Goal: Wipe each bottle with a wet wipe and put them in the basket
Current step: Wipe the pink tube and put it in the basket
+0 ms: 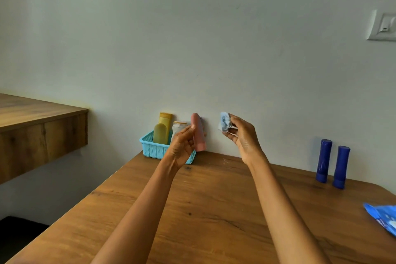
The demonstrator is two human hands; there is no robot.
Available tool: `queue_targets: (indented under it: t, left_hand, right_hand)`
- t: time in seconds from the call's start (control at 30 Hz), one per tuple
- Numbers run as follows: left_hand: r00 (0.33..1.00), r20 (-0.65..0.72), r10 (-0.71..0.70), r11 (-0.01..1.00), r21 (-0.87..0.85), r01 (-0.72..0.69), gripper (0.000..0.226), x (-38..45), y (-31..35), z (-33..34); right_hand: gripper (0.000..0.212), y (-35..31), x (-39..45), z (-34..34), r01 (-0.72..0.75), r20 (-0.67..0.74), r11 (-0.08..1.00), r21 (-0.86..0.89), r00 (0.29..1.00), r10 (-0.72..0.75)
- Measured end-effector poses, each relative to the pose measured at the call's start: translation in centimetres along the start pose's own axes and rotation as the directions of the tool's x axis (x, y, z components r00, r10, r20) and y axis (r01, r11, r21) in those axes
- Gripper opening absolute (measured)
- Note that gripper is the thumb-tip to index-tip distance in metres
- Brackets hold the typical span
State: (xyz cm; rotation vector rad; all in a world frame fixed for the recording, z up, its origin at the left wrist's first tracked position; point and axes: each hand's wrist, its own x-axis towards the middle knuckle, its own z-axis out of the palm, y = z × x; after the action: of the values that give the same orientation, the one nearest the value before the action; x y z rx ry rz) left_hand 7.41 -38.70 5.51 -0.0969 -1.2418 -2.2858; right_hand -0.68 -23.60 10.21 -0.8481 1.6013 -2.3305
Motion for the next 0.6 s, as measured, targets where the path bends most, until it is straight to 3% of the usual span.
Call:
queue_targets:
  t: [0.13, 0.23, 0.3, 0.37, 0.43, 0.53, 0.6]
  left_hand:
    - [0.991, 0.071, -0.110, 0.994, 0.011, 0.110, 0.053, -0.4, -0.3, 1.6]
    - [0.987, 0.088, -0.135, 0.991, 0.004, 0.135, 0.058, -0.4, -0.4, 2.1]
    - [0.986, 0.089, -0.144, 0.990, 0.026, 0.142, 0.051, -0.3, -0.4, 2.2]
    - [0.984, 0.101, -0.149, 0.988, 0.062, 0.143, 0.036, 0.0, -0.2, 2.2]
    - [0.986, 0.092, -0.138, 0.989, 0.069, 0.132, 0.024, 0.3, 0.0, 2.0]
    - [0.987, 0.057, -0.148, 0.985, 0.097, 0.142, 0.032, 0.5, 0.0, 1.8]
    - [0.982, 0.052, -0.181, 0.979, 0.109, 0.175, 0.042, 0.3, -0.3, 2.1]
  right_hand:
    - [0.034, 0.5, -0.4, 0.6, 0.210, 0.090, 0.915, -0.345, 0.978, -0.190]
    - [0.033, 1.1, -0.5, 1.2, 0.310, 0.100, 0.712, -0.630, 0.942, -0.321]
    - [0.033, 1.1, -0.5, 1.3, 0.331, 0.105, 0.603, -0.726, 0.920, -0.378]
    - [0.032, 1.0, -0.5, 1.0, 0.363, 0.130, 0.537, -0.762, 0.897, -0.422]
    - [0.028, 0.9, -0.6, 0.7, 0.402, 0.175, 0.541, -0.739, 0.890, -0.421]
    - [0.016, 0.2, -0.8, -0.1, 0.390, 0.275, 0.603, -0.696, 0.920, -0.278]
    - [0.005, -0.1, -0.7, -0.7, 0.376, 0.302, 0.589, -0.715, 0.926, -0.225]
